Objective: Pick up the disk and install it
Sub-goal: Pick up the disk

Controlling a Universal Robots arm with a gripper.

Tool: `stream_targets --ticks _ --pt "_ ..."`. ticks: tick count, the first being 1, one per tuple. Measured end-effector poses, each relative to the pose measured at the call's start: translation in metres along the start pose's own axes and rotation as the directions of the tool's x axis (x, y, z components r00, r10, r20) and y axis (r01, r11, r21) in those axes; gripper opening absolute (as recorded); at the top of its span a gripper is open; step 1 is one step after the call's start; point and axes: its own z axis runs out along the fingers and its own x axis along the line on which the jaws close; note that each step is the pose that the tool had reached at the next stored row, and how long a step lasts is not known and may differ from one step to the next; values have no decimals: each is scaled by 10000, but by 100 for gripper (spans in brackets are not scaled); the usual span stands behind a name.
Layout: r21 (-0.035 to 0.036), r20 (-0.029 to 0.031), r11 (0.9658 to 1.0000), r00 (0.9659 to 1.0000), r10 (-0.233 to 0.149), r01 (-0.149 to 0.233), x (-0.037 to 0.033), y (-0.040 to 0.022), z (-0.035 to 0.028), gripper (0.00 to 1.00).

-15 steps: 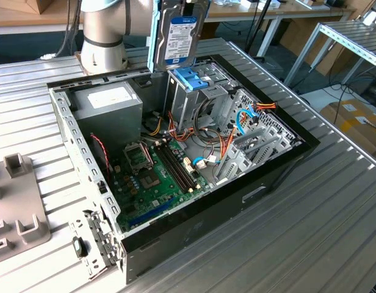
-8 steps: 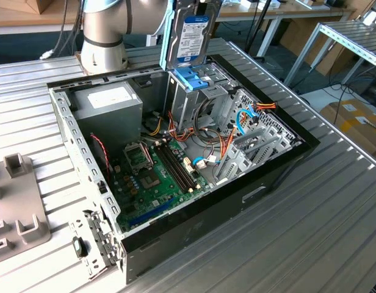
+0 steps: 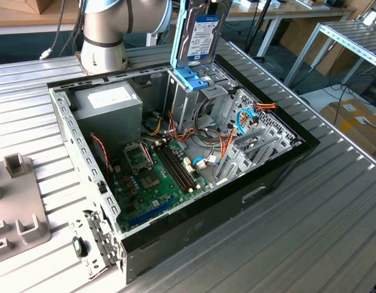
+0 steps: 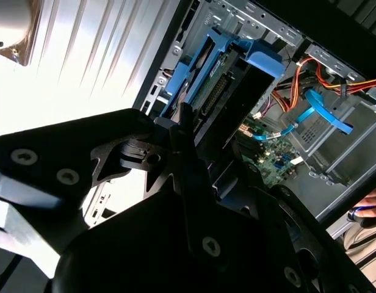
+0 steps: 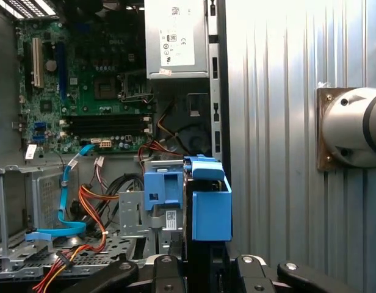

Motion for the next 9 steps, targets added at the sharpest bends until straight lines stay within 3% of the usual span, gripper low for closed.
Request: stream_targets --ticks 9 --pt "1 -23 10000 10000 0 0 111 -11 -2 35"
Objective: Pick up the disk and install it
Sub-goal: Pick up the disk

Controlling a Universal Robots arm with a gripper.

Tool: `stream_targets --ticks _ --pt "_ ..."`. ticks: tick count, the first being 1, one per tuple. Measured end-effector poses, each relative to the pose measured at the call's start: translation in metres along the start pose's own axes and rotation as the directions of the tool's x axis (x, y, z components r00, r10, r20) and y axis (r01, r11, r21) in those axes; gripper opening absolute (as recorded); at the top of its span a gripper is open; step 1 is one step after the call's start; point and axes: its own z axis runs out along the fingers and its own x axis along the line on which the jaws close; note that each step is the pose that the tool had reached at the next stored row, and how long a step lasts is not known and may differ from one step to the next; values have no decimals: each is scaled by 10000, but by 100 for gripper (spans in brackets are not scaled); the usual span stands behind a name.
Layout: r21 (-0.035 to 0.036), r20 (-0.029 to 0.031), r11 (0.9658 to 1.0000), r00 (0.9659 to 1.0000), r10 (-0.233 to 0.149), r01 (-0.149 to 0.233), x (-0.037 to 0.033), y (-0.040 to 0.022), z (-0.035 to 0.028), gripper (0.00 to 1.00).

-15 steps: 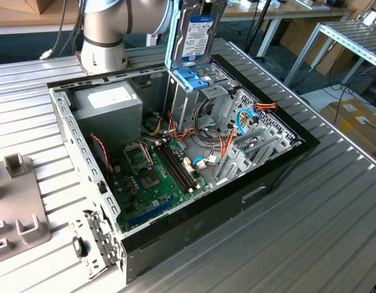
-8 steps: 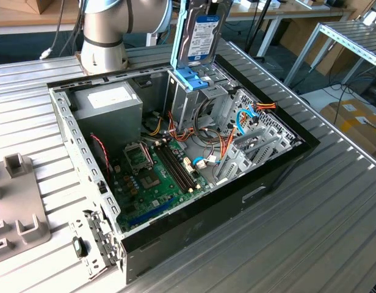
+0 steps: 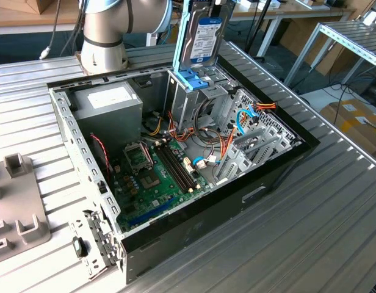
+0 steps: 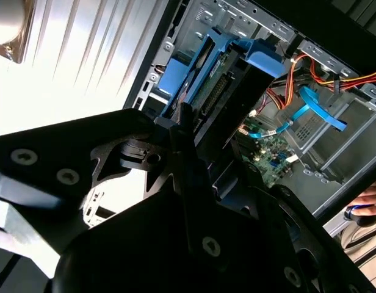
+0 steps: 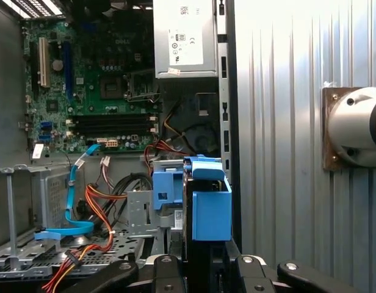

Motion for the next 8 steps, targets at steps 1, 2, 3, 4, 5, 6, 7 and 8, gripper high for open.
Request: stream_targets --ticks 1,2,3,4,5,6,7,8 --pt "0 -7 10000 10000 0 0 13 -1 0 35" --pt "1 -19 10000 10000 0 0 33 -3 0 35" --pt "1 -31 10000 10000 0 0 57 -6 0 35" --pt "1 -36 10000 10000 0 0 73 -7 0 35" --pt "1 -42 10000 10000 0 0 89 -9 -1 35" --pt "1 -51 10000 10000 0 0 120 -11 -2 35" --pt "1 -55 10000 10000 0 0 142 -13 -2 35" --pt "1 -58 10000 10000 0 0 163 -14 -2 35"
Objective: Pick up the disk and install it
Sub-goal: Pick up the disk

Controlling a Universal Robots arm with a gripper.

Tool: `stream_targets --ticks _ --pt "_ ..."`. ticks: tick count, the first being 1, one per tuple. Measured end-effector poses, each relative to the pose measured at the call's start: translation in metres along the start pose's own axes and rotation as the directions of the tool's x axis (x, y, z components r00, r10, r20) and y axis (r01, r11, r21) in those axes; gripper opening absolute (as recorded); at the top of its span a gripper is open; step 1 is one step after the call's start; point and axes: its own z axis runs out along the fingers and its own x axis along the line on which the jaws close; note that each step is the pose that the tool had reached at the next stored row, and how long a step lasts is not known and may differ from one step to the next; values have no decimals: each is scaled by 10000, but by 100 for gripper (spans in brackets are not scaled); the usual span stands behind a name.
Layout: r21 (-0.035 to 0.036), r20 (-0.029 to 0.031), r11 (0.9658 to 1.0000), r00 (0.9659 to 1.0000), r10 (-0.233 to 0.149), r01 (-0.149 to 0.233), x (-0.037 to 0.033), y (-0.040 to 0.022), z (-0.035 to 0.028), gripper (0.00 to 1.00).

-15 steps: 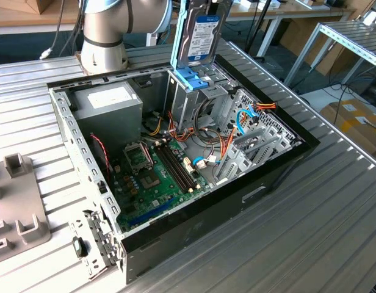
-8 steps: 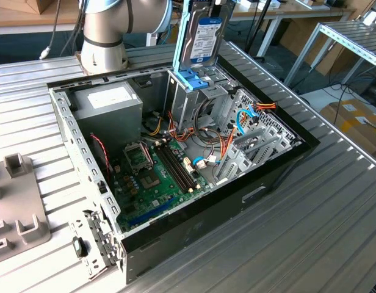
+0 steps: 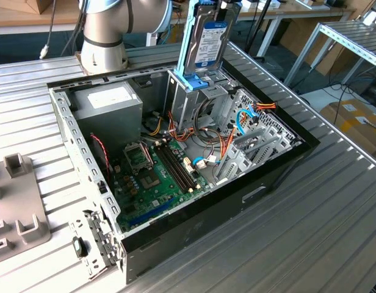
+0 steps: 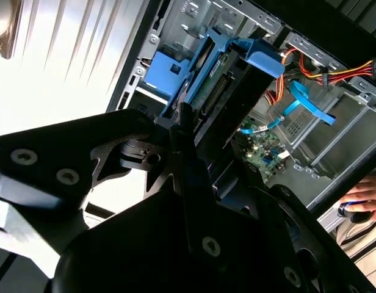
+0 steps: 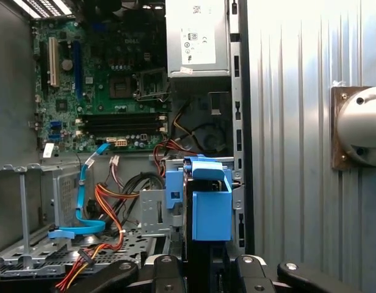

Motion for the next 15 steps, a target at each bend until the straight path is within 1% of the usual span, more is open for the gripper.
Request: stream_targets --ticks 4,8,9,11,12,14,15 --pt "1 -21 10000 10000 -1 1 161 -10 -1 35" --pt "1 -32 10000 10000 0 0 260 -15 -2 35" --pt "1 -35 10000 10000 0 0 303 -17 -2 35" --pt "1 -42 10000 10000 0 0 353 -20 -3 35" --pt "1 -47 10000 10000 0 0 404 -22 -3 35" --pt "2 -64 10000 10000 0 0 536 -29 -4 35" --pt "2 -72 10000 10000 0 0 578 -31 -5 35"
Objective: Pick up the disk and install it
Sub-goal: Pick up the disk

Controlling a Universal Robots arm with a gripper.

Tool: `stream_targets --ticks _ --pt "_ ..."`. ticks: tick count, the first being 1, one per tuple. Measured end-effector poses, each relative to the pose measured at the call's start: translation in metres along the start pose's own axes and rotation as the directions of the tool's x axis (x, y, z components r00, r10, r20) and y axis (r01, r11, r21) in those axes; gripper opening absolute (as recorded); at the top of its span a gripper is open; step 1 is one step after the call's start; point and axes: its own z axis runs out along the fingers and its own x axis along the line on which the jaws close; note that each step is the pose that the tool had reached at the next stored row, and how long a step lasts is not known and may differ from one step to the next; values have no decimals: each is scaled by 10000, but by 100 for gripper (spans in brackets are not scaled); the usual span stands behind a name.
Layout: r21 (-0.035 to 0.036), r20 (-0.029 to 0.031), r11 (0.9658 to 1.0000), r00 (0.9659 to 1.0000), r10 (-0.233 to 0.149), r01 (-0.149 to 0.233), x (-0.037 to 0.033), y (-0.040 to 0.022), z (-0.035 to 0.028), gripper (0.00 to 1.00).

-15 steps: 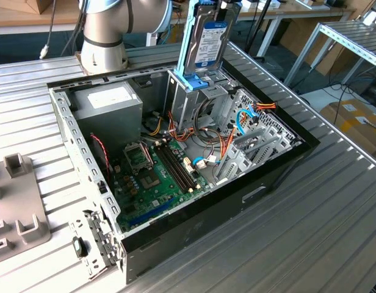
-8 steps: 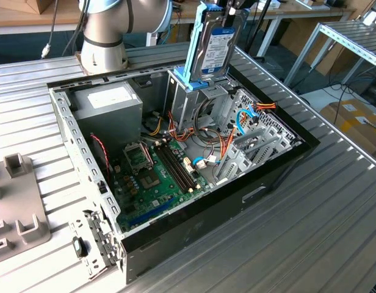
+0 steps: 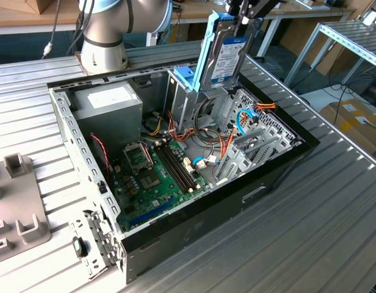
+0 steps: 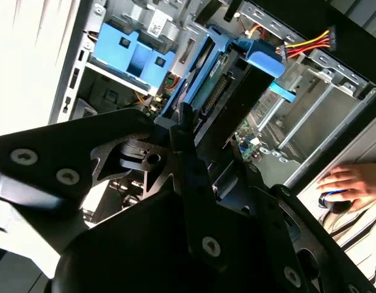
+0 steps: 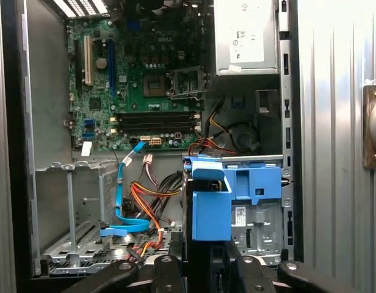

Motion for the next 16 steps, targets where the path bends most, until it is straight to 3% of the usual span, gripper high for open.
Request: stream_targets --ticks 12,16 --pt "2 -73 10000 10000 1 -1 259 -12 0 35" --pt "3 -97 10000 10000 0 0 272 -13 -4 35"
